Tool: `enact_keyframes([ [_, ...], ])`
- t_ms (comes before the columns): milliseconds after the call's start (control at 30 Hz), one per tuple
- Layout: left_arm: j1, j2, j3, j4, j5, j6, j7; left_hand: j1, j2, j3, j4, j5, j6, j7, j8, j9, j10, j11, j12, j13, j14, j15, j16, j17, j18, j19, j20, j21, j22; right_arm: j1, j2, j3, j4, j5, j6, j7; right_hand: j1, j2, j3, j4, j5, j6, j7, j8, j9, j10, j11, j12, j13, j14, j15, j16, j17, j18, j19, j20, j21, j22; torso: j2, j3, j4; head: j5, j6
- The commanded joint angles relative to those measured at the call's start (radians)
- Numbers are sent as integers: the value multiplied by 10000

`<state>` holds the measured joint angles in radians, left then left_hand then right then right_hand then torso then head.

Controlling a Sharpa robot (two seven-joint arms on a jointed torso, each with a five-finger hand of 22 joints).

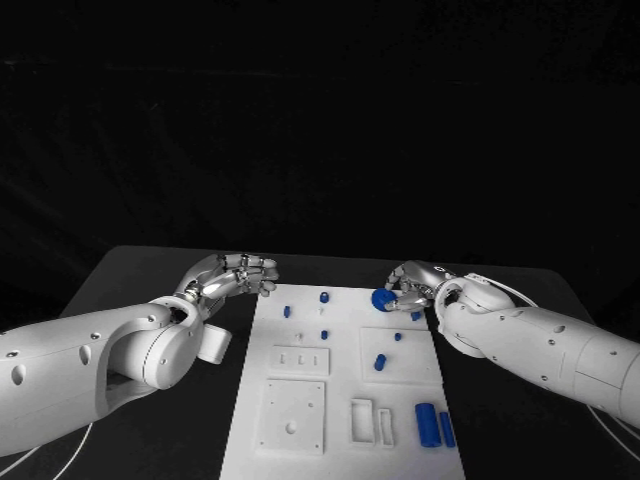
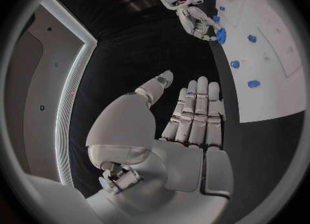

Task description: Assemble the parts on the task board

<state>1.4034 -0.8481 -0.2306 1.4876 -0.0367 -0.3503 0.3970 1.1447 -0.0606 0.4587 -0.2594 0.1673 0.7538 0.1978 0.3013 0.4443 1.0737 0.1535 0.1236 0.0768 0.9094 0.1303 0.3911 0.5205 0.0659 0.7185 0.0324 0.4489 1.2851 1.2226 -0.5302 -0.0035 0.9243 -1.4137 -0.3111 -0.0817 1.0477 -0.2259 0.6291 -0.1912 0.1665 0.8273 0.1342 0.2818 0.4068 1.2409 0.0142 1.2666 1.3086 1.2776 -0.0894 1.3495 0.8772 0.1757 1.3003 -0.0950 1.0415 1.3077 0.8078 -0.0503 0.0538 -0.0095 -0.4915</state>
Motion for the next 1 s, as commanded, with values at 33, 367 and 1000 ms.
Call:
enact_keyframes([
  [33, 5, 32, 6, 1, -21, 157, 103, -102, -35, 16, -64, -36, 8, 49, -38, -1, 13, 69, -59, -8, 15, 51, -51, 16, 101, -47, 28, 43, 15, -30, 38, -9, -60, 35, -127, 65, -23, 87, 51, -1, -49, 4, 1, 34, 10, 159, 66, 77, 594, -55, 1, 9, 17, 861, -67, -66, 39, 222, 9, 6, 0, -22, 8],
  [367, 5, 19, 6, 31, -21, 162, 97, -110, -33, 23, -70, -38, 7, 49, -37, 0, 13, 68, -61, -8, 14, 52, -57, 22, 102, -50, 28, 42, 16, -72, 182, -14, -192, -19, -55, 12, 8, 90, 119, -15, -55, 13, 8, 45, 16, 169, 72, 90, 604, -46, 7, -1, 55, 861, -77, -72, 78, 222, 14, 14, 7, -7, -30],
  [1000, 5, 24, 6, 28, -21, 148, 104, -117, -33, 34, -81, -41, 6, 49, -35, 1, 14, 68, -64, -7, 15, 51, -64, 30, 103, -53, 28, 42, 20, -129, 274, -20, -254, -218, 85, -135, 10, 233, 248, -7, -255, 326, 41, 227, 96, 190, 104, 115, 622, -25, 39, -33, 154, 861, -106, -85, 166, 213, -9, 11, -6, 2, -72],
])
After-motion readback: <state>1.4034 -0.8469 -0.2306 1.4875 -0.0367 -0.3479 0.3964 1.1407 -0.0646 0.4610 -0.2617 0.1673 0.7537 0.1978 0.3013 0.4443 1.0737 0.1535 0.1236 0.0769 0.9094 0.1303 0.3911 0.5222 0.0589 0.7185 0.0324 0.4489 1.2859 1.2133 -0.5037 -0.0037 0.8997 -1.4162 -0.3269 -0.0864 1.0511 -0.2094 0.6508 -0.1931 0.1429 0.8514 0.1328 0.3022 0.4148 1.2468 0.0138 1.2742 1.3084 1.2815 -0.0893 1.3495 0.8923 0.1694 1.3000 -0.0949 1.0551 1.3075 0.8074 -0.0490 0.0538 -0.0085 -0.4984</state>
